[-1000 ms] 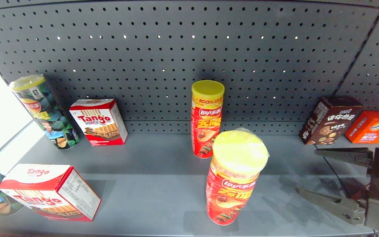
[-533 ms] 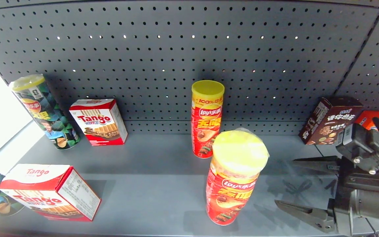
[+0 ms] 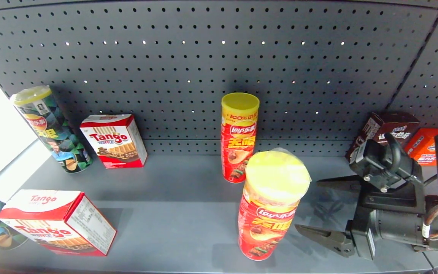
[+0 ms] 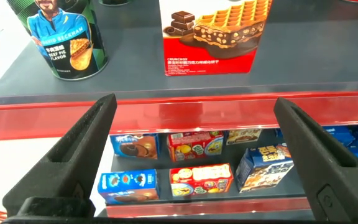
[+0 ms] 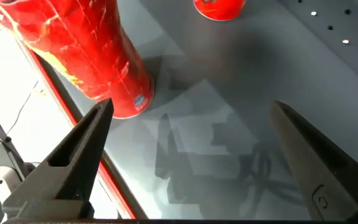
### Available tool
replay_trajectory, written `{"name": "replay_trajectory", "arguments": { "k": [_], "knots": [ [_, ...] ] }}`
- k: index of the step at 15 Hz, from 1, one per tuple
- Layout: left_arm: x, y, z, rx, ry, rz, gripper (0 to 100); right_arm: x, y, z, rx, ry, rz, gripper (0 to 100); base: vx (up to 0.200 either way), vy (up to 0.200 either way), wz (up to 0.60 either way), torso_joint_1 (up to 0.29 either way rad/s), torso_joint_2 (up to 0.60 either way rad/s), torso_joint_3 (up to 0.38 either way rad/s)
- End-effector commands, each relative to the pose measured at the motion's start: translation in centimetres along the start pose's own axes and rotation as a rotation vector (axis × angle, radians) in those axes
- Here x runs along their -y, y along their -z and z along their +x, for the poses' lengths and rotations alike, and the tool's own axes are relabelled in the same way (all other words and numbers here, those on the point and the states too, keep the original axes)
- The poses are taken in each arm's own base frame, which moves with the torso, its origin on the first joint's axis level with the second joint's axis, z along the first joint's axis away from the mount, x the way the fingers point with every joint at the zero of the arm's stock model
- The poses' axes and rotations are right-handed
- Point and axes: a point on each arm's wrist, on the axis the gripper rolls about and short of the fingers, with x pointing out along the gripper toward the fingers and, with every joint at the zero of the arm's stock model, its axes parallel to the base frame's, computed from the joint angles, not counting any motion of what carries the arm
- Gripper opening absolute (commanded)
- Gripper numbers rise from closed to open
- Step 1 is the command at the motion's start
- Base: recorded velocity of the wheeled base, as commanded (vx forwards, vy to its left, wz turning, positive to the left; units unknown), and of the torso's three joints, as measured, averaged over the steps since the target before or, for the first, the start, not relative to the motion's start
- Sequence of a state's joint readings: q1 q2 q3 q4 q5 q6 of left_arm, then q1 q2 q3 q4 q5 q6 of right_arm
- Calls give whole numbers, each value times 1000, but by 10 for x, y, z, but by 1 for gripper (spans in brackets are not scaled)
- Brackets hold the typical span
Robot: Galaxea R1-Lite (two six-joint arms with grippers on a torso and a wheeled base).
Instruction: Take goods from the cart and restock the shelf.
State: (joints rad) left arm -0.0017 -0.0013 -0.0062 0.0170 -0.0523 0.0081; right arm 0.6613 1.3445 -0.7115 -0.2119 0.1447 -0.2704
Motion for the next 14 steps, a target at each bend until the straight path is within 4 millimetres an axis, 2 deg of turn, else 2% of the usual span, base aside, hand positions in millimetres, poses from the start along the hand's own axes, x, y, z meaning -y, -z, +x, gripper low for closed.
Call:
{"name": "replay_trajectory", "arguments": {
  "k": [1, 6, 11, 12, 14],
  "knots": [
    [0, 0, 0, -1, 0, 0, 100, -1, -2, 9, -14, -13, -3, 100, 0, 0, 0, 0, 0, 0],
    [0, 0, 0, -1, 0, 0, 100, -1, -4, 18, -20, -22, -7, 100, 0, 0, 0, 0, 0, 0],
    [0, 0, 0, -3, 0, -1, 100, -2, -1, 15, -26, -22, -18, 100, 0, 0, 0, 0, 0, 0],
    [0, 0, 0, -3, 0, -1, 100, 3, 0, 11, -23, 3, -8, 100, 0, 0, 0, 0, 0, 0],
    [0, 0, 0, -3, 0, -1, 100, 5, -3, 15, -22, 3, -10, 100, 0, 0, 0, 0, 0, 0]
  ]
}}
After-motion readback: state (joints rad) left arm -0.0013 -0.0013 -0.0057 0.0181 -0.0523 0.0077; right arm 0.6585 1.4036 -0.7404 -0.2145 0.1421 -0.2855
